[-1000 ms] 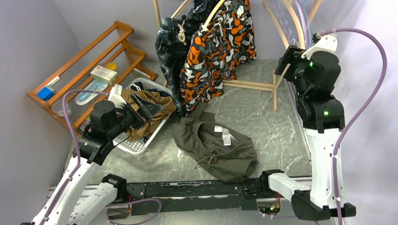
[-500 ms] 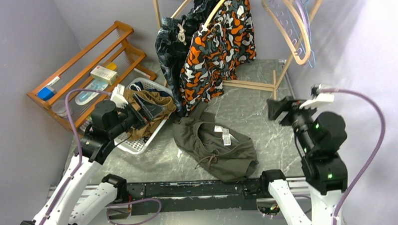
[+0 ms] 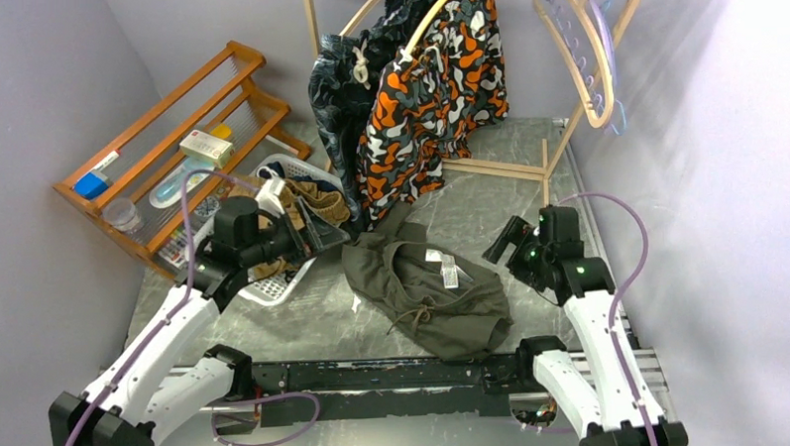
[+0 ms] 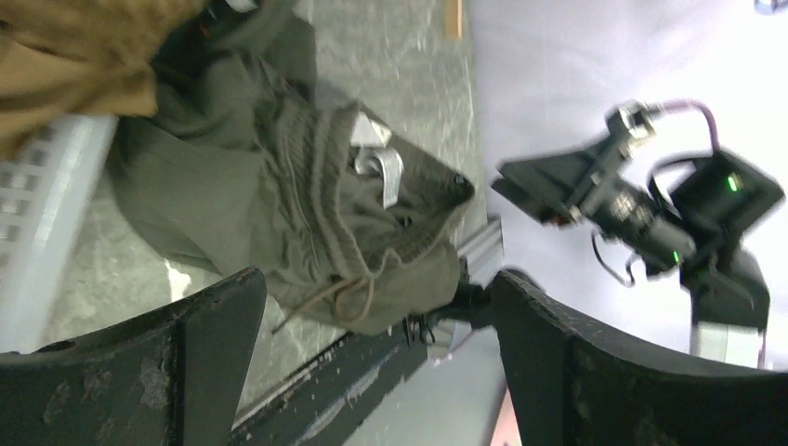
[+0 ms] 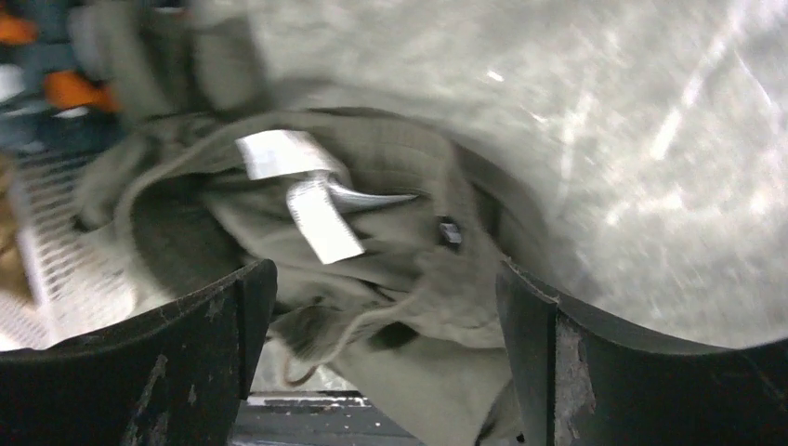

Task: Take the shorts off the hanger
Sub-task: Place the hanger on the clothes rod, then adjust the shorts at the center of the board.

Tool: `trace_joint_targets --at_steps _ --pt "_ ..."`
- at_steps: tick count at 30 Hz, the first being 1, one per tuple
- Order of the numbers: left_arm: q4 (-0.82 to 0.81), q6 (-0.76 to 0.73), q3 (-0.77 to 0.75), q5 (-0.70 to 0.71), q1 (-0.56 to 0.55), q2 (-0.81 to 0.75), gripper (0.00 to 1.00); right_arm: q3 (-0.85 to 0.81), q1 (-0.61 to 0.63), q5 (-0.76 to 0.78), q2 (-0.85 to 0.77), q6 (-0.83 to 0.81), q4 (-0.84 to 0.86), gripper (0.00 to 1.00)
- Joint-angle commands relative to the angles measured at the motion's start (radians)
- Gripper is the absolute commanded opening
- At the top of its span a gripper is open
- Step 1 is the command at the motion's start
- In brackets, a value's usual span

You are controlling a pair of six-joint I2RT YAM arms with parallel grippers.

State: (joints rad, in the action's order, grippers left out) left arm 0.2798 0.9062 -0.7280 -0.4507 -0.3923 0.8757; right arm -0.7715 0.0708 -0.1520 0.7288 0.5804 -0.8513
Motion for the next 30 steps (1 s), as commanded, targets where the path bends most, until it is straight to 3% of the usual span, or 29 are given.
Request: trace_joint_targets --at_steps 1,5,9,14,19,22,23,25,30 --pt "-0.112 -0.026 0.025 -0.05 -0.123 0.054 0.95 0.052 -0.008 0.214 0.048 0.186 -0.041 0.91" --pt "-0.082 -0.015 -0.032 0.127 -0.313 0.175 0.93 0.047 -0.007 0.242 0.053 0.253 0.009 0.92" --pt "-0.145 0.039 -0.036 0.164 -0.377 0.255 0.92 0.123 -0.007 0.255 0.093 0.287 0.073 0.92" --pt "-0.222 0.083 -0.035 0.151 -0.438 0.357 0.91 0.194 -0.006 0.034 0.226 0.176 0.156 0.84" --pt "-0.264 0.145 -0.038 0.163 -0.494 0.465 0.88 0.217 -0.003 -0.079 0.229 0.112 0.172 0.47" --pt "-0.325 0.191 -0.026 0.177 -0.527 0.506 0.88 0.218 -0.004 -0.152 0.15 0.063 0.183 0.13" --pt "-0.35 0.207 -0.02 0.178 -0.536 0.515 0.88 0.219 -0.004 -0.195 0.128 0.049 0.188 0.06" --pt "-0.404 0.234 -0.007 0.175 -0.549 0.53 0.88 0.218 -0.003 -0.293 0.089 0.019 0.196 0.0" --pt "-0.489 0.29 0.028 0.202 -0.56 0.545 0.9 0.235 0.021 -0.497 0.081 -0.052 0.19 0.0"
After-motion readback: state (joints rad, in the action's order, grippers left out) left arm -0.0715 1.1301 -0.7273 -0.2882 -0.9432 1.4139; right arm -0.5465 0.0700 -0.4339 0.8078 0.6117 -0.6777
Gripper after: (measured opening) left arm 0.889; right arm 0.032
